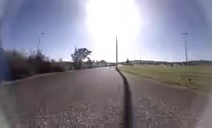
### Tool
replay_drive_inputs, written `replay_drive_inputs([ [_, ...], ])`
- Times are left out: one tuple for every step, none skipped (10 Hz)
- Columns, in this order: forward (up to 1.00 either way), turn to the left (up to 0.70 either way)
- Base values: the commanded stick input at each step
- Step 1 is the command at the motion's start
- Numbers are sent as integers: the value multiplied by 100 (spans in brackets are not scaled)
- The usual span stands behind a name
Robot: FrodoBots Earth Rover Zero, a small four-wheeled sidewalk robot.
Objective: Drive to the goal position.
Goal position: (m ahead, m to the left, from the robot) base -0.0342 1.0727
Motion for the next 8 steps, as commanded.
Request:
replay_drive_inputs([
  [100,0],
  [100,0],
  [100,0],
  [100,0],
  [100,0],
  [99,0],
  [94,0],
  [89,0],
])
